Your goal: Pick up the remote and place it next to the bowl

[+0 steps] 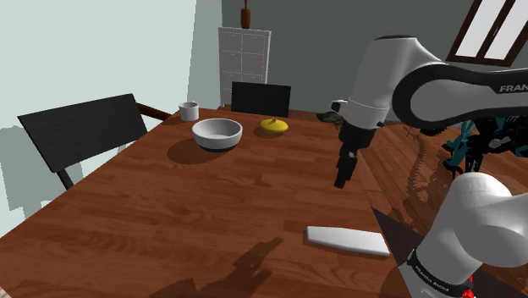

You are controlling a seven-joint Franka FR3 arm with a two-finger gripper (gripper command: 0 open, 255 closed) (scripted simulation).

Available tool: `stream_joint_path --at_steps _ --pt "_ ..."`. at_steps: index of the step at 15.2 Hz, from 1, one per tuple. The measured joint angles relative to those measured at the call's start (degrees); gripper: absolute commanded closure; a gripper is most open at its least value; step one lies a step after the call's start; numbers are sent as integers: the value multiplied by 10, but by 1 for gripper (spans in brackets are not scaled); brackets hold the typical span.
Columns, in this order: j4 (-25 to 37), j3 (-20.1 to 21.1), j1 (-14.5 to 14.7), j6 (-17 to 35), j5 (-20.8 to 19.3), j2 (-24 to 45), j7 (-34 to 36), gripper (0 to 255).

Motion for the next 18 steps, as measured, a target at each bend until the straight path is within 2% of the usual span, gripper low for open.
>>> stream_joint_path --at_steps 10,18 --pt "-147 60 107 88 60 -22 -28 0" --pt "-189 78 122 172 81 23 -31 0"
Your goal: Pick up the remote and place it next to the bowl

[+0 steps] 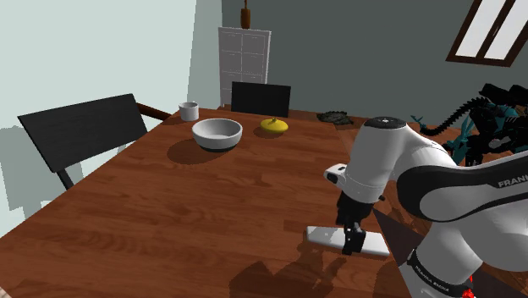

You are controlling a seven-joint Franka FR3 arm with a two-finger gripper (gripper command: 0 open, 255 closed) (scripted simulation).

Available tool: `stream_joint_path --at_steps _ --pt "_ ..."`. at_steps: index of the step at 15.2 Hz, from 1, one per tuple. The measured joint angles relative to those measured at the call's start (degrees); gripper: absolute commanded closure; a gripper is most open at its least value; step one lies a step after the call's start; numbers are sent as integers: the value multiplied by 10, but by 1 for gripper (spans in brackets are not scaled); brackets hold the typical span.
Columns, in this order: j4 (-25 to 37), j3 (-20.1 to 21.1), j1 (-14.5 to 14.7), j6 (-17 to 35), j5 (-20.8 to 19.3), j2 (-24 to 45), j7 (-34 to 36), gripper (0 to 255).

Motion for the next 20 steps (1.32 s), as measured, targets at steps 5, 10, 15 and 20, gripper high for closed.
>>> stream_joint_path --at_steps 5,10,15,20 --pt "-2 1 1 8 2 5 0 0" --pt "-2 1 1 8 2 5 0 255" --pt "-2 1 1 8 2 5 0 255" --pt "6 -3 -2 -16 -4 -10 0 255"
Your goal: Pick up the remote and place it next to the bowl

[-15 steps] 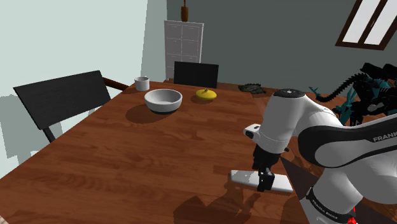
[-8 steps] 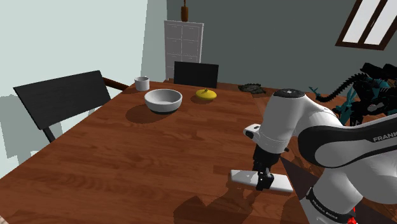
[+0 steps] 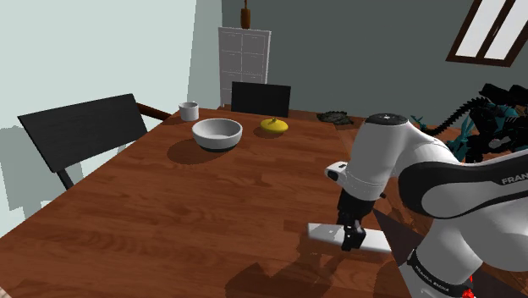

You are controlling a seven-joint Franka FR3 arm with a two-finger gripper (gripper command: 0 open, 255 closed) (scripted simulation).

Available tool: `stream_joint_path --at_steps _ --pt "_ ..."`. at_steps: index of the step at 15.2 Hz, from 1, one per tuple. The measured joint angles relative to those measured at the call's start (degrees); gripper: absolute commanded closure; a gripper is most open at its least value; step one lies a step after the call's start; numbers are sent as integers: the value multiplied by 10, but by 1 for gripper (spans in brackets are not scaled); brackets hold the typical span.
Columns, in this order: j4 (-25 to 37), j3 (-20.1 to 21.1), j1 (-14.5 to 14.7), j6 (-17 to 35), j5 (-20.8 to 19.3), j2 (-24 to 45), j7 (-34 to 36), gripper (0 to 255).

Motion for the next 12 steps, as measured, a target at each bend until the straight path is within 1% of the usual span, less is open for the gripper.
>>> stream_joint_path --at_steps 9,12 --pt "47 -18 -8 -97 -21 -51 2 255" --pt "69 -22 -11 -125 -26 -57 3 255"
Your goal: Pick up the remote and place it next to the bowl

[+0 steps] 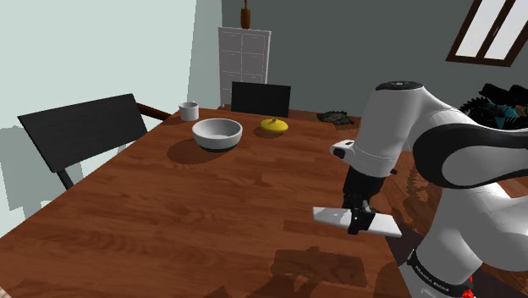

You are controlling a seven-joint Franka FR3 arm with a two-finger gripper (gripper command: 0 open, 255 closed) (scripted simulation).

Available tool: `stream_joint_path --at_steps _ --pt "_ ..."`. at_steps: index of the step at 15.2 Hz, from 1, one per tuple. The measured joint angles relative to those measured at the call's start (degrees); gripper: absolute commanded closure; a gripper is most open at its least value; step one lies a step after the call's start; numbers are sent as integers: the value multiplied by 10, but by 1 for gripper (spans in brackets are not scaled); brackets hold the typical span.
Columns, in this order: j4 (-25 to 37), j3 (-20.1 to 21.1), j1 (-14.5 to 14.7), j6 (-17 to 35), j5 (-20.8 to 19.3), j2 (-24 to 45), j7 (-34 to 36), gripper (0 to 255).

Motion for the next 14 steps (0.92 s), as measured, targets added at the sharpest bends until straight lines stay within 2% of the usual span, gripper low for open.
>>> stream_joint_path --at_steps 14 --pt "98 -21 -10 -118 -23 -20 4 255"
